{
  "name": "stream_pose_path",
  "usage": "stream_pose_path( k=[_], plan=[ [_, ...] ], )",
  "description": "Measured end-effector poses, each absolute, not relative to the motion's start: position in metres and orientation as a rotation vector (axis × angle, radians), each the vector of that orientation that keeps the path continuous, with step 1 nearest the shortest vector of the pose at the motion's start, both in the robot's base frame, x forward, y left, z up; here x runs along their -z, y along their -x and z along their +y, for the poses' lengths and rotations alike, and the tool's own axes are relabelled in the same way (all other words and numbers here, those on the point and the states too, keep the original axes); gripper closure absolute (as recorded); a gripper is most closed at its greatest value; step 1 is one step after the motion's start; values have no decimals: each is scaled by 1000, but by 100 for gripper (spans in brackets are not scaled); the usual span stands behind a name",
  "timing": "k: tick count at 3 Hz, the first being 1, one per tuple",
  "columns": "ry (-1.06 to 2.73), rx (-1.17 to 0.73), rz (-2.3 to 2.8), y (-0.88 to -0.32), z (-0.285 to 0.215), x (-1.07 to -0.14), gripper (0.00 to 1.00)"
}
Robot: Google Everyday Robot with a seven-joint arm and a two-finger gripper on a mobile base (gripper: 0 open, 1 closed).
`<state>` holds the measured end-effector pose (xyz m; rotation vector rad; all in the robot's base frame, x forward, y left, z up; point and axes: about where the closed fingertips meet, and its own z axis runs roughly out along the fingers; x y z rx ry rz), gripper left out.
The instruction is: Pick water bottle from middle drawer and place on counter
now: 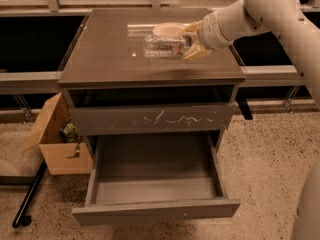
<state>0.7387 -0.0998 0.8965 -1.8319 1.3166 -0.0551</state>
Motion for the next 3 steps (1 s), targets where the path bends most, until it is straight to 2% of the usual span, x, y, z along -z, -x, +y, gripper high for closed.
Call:
stream_pose_path(
  k=[3],
  plan=[
    [1828,-97,1544,-764,-93,-873,100]
  ],
)
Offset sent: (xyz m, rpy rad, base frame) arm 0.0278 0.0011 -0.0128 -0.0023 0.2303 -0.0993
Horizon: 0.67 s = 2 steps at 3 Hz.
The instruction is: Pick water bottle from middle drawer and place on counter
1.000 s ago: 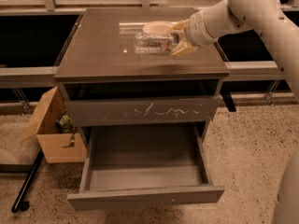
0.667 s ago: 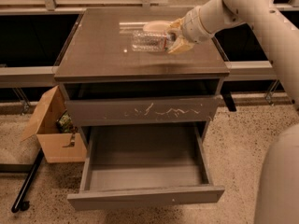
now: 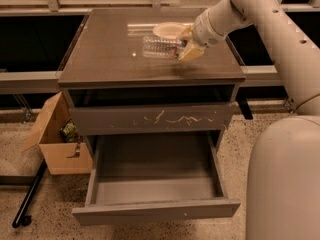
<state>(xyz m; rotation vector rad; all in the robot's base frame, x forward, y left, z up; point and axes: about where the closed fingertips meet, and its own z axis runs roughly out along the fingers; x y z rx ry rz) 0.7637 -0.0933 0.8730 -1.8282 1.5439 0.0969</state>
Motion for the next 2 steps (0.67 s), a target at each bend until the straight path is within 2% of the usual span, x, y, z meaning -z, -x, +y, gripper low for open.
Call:
stream_pose_path(
  k=[2],
  plan=[
    [1829,-150,1615,-774,-92,-857,51]
  ],
)
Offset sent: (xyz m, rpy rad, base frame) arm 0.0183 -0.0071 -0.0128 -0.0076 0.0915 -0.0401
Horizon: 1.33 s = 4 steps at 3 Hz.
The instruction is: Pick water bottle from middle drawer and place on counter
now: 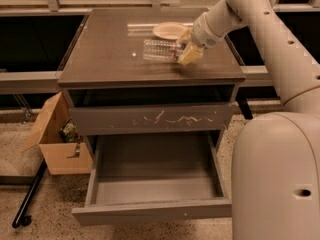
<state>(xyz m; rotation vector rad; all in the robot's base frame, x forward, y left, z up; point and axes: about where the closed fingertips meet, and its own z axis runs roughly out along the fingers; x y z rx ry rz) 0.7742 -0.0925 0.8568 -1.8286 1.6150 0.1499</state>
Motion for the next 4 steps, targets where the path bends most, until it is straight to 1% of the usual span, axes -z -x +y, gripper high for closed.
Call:
stream_pose_path(
  k=[2,3,4],
  plan=[
    [1832,-171,1644,-782,-98,-846,4],
    [1823,-172,1644,-785,-101,-847,0],
    [1782,-147,1615,-785,-112,-867,0]
  ],
)
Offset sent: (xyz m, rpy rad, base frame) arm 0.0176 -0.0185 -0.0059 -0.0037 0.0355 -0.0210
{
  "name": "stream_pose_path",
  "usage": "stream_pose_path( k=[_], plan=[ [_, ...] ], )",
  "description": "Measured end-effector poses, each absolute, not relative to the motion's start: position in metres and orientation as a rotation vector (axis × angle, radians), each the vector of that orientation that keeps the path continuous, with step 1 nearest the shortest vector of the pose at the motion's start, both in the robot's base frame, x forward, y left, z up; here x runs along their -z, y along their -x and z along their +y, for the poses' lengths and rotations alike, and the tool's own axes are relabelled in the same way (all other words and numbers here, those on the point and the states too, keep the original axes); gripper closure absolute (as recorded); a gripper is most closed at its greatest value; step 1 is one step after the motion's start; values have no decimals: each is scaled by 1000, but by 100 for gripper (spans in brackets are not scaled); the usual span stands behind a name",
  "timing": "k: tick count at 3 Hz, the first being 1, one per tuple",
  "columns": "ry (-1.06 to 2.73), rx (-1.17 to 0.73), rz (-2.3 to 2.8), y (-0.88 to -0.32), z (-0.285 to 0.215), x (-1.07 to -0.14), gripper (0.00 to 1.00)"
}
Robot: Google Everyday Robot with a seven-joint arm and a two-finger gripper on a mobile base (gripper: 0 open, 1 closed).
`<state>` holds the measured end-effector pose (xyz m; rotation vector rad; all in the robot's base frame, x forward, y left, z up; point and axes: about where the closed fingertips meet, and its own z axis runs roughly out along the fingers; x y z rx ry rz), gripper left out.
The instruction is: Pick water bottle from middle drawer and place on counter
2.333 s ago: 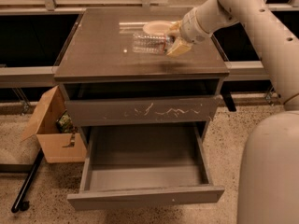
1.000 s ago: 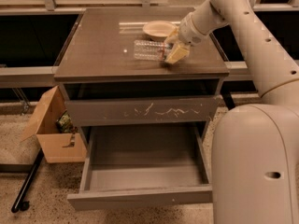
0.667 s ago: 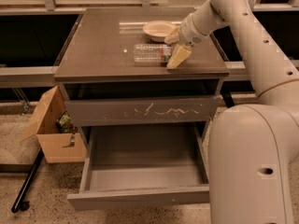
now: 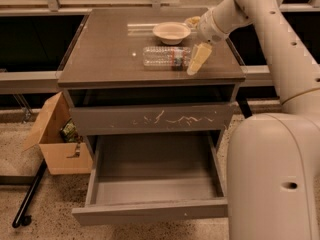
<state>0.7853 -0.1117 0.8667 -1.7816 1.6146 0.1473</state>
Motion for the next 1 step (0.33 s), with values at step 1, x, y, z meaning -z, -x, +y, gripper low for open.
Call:
stream_pose_path(
  k=[1],
  plan=[
    [1718,-102,1564,-780,-130,-897,0]
  ],
)
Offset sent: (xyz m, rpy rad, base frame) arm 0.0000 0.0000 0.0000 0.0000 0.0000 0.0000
